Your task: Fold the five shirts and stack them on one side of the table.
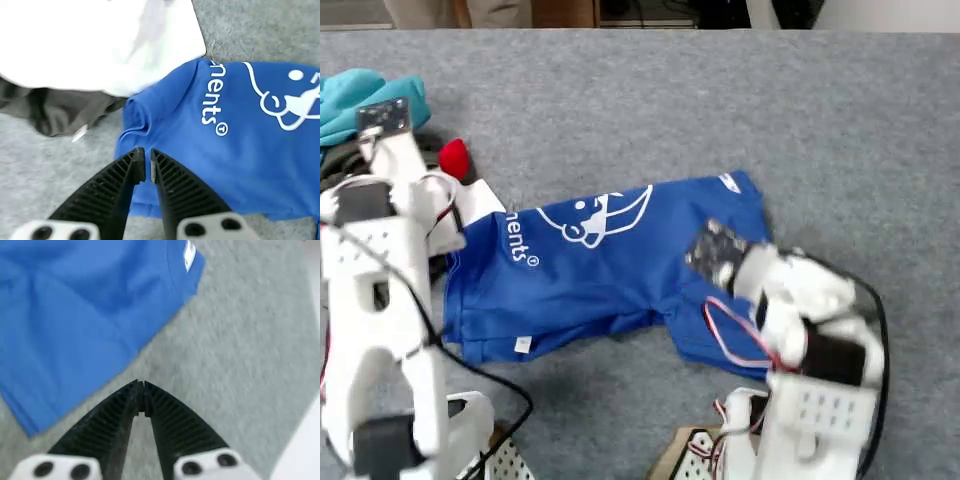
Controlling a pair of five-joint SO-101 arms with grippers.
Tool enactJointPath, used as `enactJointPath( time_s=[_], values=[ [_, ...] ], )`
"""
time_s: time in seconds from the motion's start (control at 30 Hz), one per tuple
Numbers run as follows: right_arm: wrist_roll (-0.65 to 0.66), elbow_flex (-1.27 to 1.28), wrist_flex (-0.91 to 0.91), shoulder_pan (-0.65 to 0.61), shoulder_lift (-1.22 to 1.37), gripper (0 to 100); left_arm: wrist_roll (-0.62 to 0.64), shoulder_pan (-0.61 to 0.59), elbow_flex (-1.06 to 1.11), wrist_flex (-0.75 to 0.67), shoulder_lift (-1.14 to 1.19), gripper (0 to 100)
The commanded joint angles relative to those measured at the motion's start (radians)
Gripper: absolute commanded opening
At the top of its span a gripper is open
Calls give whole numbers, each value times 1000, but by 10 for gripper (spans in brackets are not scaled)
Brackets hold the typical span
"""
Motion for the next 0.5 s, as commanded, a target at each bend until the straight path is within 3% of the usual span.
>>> enactJointPath(
  time_s=[0.0, 0.27, 0.47],
  values=[
    [-155, -131, -74, -81, 219, 3, 48, 32, -29, -52, 150, 34],
    [-448, -369, -167, -183, 710, 3, 48, 23, -23, -149, 348, 20],
    [-482, -601, -184, -180, 1084, 3, 48, 25, 12, -233, 361, 20]
  ],
)
